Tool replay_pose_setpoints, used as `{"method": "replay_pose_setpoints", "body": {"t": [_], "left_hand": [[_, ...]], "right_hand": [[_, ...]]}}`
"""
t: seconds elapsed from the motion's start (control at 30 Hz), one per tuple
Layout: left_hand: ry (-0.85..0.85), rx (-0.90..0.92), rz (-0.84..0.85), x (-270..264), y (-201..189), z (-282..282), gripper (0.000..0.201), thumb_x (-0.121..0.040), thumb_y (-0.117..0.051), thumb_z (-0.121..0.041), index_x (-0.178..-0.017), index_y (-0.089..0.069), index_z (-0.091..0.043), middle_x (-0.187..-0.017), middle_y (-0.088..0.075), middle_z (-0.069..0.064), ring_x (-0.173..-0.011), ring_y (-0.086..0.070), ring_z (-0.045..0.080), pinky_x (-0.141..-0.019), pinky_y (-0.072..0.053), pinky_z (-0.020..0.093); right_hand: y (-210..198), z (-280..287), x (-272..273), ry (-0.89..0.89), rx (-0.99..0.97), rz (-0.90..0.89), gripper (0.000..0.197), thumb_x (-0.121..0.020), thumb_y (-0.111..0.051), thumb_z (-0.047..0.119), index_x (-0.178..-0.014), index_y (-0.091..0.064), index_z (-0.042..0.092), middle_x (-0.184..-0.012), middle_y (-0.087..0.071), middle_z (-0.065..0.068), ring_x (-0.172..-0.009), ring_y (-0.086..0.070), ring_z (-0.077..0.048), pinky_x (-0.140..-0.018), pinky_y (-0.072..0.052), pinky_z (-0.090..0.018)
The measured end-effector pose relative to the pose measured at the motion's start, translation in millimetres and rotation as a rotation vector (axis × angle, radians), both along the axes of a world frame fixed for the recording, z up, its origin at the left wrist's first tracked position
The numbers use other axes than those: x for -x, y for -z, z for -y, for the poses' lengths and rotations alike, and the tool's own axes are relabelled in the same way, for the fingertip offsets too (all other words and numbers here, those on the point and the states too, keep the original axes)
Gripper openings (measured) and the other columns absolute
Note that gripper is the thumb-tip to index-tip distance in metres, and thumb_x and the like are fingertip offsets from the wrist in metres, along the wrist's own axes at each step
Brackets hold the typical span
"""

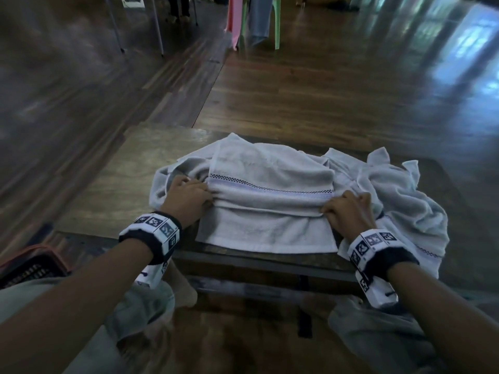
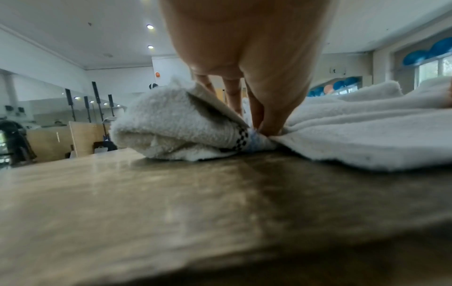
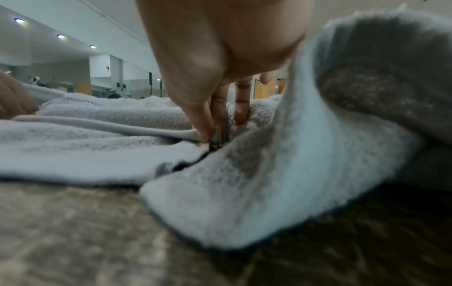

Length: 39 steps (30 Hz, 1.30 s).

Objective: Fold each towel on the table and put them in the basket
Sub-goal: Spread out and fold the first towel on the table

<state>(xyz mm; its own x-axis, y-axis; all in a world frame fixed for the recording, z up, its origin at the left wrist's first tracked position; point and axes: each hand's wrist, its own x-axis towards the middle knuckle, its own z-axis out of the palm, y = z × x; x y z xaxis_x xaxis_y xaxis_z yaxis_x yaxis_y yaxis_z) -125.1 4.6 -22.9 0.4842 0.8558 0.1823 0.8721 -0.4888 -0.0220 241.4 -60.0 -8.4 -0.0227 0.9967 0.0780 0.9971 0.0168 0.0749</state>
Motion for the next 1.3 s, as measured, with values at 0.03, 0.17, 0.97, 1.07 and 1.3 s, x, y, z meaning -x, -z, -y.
{"method": "replay_pose_setpoints", "body": {"t": [0.03, 0.17, 0.97, 1.07, 1.3], "left_hand": [[-0.001, -0.013, 0.023, 1, 0, 2, 0.016, -0.085, -0.058, -0.029, -0.082, -0.074, -0.031, -0.089, -0.07, -0.011, -0.097, -0.061, 0.018, -0.091, -0.027, 0.038], [0.002, -0.157, 0.211, 14, -13, 23, 0.033, -0.083, -0.042, -0.042, -0.076, -0.071, -0.029, -0.084, -0.07, -0.01, -0.086, -0.063, 0.018, -0.082, -0.029, 0.035], [0.185, 0.038, 0.252, 39, 16, 82, 0.026, -0.082, -0.049, -0.04, -0.082, -0.072, -0.028, -0.083, -0.069, -0.014, -0.076, -0.063, 0.009, -0.075, -0.041, 0.027], [0.196, 0.069, 0.198, 41, 17, 82, 0.027, -0.082, -0.047, -0.041, -0.081, -0.071, -0.03, -0.08, -0.067, -0.017, -0.074, -0.064, 0.008, -0.07, -0.044, 0.03], [0.233, 0.134, 0.039, 41, 12, 81, 0.037, -0.063, -0.074, -0.049, -0.094, -0.074, -0.028, -0.086, -0.068, -0.015, -0.082, -0.063, 0.009, -0.074, -0.044, 0.032]], "right_hand": [[-1, 2, -1, 0.001, 0.002, -0.016, 0.014, -0.086, -0.058, 0.033, -0.087, -0.071, 0.039, -0.098, -0.071, 0.016, -0.102, -0.052, -0.015, -0.084, -0.018, -0.036], [-17, 20, -4, 0.021, -0.132, -0.134, 0.014, -0.085, -0.059, 0.022, -0.085, -0.07, 0.029, -0.091, -0.07, 0.006, -0.097, -0.054, -0.022, -0.087, -0.021, -0.039], [10, 84, -15, -0.184, -0.053, -0.156, 0.021, -0.067, -0.077, 0.02, -0.074, -0.07, 0.038, -0.081, -0.065, 0.017, -0.087, -0.06, -0.012, -0.075, -0.01, -0.026], [16, 87, -15, -0.232, -0.017, -0.154, 0.015, -0.072, -0.074, 0.024, -0.08, -0.073, 0.037, -0.086, -0.067, 0.017, -0.092, -0.058, -0.011, -0.078, -0.011, -0.028], [11, 89, -19, -0.371, 0.035, 0.008, 0.04, -0.048, -0.085, 0.048, -0.082, -0.07, 0.034, -0.083, -0.065, 0.017, -0.082, -0.064, -0.011, -0.082, -0.021, -0.034]]}}
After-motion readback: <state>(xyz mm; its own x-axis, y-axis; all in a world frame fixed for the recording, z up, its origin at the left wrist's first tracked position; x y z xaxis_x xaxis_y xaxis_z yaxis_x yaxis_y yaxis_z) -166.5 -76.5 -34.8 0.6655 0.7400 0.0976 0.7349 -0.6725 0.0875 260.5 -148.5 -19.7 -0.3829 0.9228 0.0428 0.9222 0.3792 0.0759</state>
